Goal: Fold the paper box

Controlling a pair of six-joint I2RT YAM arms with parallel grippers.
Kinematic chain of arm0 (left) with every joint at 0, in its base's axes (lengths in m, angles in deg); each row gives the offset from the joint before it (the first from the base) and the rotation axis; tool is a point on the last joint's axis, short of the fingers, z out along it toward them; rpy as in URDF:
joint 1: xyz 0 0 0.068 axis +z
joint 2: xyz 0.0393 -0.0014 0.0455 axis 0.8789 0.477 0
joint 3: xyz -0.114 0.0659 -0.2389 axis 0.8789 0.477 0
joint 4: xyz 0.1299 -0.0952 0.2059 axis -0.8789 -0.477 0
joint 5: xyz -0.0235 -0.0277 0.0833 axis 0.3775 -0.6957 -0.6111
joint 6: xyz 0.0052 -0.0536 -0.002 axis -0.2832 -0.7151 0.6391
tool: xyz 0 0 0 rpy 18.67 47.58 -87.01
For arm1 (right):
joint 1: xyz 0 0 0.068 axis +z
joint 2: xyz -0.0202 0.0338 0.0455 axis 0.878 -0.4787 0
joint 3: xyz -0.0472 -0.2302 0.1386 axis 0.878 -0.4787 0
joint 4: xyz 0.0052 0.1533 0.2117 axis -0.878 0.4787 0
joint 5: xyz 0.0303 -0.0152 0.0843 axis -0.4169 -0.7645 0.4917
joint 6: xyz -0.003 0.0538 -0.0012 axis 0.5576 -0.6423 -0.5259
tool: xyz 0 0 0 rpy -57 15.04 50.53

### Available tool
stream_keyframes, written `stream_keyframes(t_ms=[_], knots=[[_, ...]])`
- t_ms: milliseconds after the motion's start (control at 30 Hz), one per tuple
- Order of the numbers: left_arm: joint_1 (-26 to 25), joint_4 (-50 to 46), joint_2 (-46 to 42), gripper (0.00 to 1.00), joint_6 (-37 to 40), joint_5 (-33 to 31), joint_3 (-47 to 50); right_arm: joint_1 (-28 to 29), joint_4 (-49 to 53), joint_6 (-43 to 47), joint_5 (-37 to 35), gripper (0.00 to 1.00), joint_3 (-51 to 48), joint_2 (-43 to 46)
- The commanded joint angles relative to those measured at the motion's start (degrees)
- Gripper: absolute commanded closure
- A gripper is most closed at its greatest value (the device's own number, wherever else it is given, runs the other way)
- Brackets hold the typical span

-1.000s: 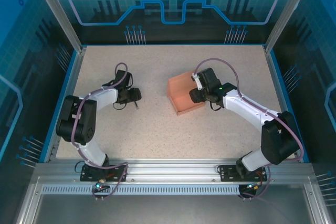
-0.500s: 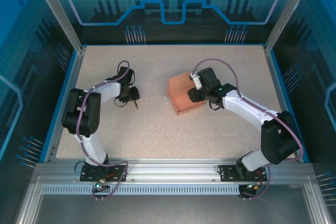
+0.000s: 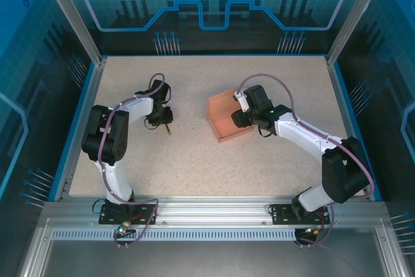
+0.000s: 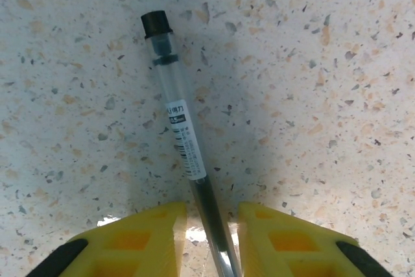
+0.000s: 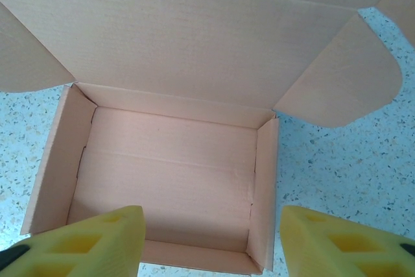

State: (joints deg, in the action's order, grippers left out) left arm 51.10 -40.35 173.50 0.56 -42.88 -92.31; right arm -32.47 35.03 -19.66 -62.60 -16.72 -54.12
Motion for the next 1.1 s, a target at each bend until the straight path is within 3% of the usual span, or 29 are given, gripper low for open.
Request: stream_keyframes(t_ms=[0, 167, 433, 767, 867, 967, 1067], knots=[[-0.6, -2.7, 1.8, 0.74, 1.1, -0.3, -1.1, 0.0, -1.3, 0.7, 1.3, 0.42, -0.6, 0.3], [-0.7, -2.0, 1.1, 0.84, 1.2, 0.0, -0.6, 0.0, -0.7, 0.3, 1.5, 0.42, -0.4, 1.1], [-0.7, 2.2, -4.0, 0.88, 1.8, -0.6, 3.2, 0.0, 1.5, -0.6, 4.1, 0.41, 0.6, 2.6], [-2.9, 8.0, -16.5, 0.88, 2.8, 0.0, 8.7, -2.6, 2.6, 4.4, 37.4, 0.38, 0.7, 6.2], [-4.1, 9.6, -21.7, 0.88, 3.4, 0.9, 9.7, -3.2, 2.3, 4.4, 46.2, 0.31, 1.2, 6.4], [-5.5, 10.2, -26.7, 0.89, 4.0, 2.2, 9.9, -3.1, 1.3, 2.8, 48.0, 0.23, 1.4, 6.3], [-7.6, 10.5, -31.1, 0.88, 5.2, 3.8, 9.7, -3.8, 0.6, 0.1, 42.5, 0.2, 1.8, 7.0]])
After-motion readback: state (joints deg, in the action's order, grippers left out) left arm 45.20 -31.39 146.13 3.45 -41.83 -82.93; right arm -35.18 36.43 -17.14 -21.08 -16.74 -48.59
